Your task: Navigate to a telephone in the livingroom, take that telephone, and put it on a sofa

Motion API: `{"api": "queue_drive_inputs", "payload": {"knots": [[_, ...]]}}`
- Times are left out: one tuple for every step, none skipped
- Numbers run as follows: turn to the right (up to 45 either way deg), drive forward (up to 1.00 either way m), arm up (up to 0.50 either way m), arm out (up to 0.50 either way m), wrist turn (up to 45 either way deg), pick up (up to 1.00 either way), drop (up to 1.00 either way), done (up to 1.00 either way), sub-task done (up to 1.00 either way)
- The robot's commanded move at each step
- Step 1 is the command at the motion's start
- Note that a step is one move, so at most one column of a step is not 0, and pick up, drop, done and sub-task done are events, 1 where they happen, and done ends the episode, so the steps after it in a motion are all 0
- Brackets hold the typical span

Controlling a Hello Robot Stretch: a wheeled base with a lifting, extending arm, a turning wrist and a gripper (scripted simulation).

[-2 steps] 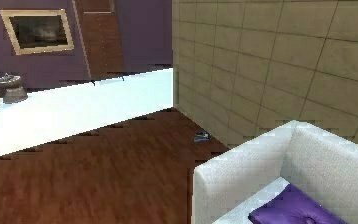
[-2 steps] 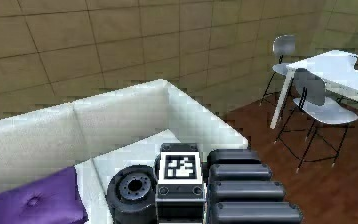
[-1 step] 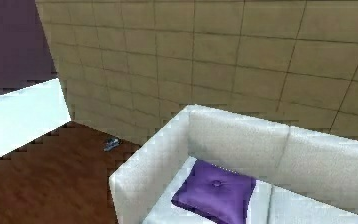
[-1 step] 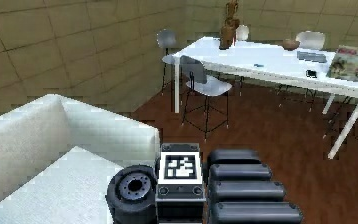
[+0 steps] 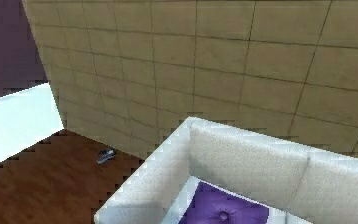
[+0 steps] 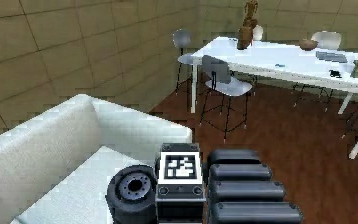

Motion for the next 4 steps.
{"api": "queue_drive_inputs", "payload": {"knots": [[-15.0, 0.00, 0.00, 0.00, 0.0, 0.00, 0.00, 0.00, 0.00], [0.0, 0.00, 0.00, 0.32, 0.0, 0.00, 0.00, 0.00, 0.00], [0.0, 0.00, 0.00, 0.00, 39.0, 0.00, 0.00, 0.00, 0.00], [0.0, 0.00, -0.36, 0.00, 0.0, 0.00, 0.00, 0.00, 0.00]]}}
